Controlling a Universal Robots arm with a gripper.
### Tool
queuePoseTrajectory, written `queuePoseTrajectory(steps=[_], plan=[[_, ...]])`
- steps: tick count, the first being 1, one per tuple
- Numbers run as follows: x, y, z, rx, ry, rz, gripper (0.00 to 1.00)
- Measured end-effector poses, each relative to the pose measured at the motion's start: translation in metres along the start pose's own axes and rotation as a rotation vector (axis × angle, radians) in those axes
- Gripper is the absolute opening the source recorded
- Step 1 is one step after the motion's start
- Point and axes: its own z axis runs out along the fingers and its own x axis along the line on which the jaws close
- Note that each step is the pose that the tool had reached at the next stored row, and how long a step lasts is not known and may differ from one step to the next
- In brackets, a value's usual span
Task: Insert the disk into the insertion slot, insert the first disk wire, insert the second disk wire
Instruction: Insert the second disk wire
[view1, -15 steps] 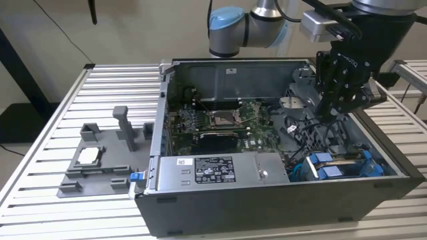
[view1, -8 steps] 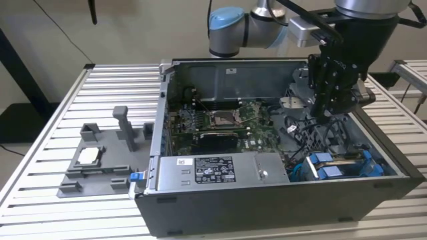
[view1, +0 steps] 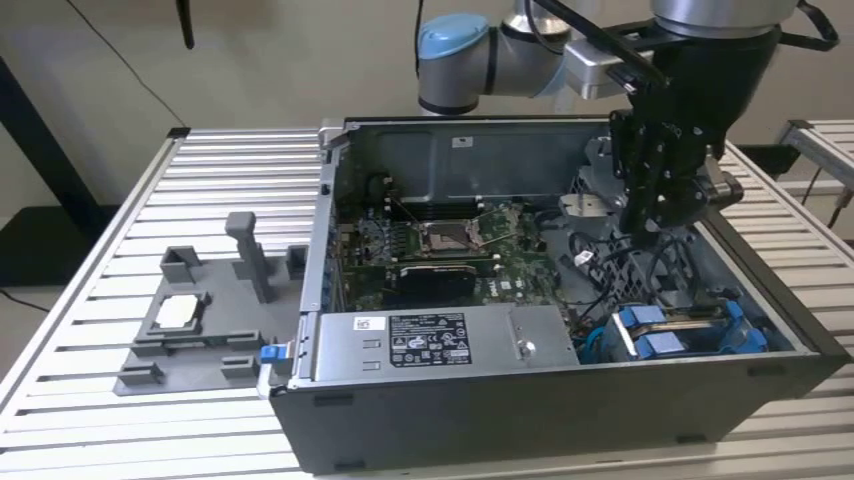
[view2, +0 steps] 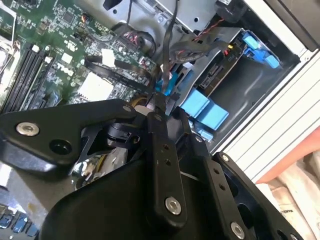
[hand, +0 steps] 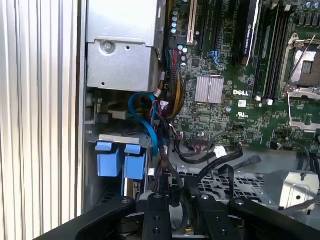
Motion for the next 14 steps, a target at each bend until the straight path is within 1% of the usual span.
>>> queuePoseTrajectory(steps=[4, 6, 8, 11, 14], plan=[[-0.0007, 0.0033, 0.0000, 0.0049, 0.0035, -0.002, 0.27], [-0.0009, 0.0041, 0.0001, 0.0068, 0.0077, -0.004, 0.27], [-0.0011, 0.0048, 0.0007, 0.0102, 0.0101, -0.007, 0.27], [-0.0013, 0.0049, 0.0016, 0.0190, 0.0111, -0.012, 0.27], [-0.0014, 0.0050, 0.0022, 0.0316, 0.0117, -0.017, 0.27]])
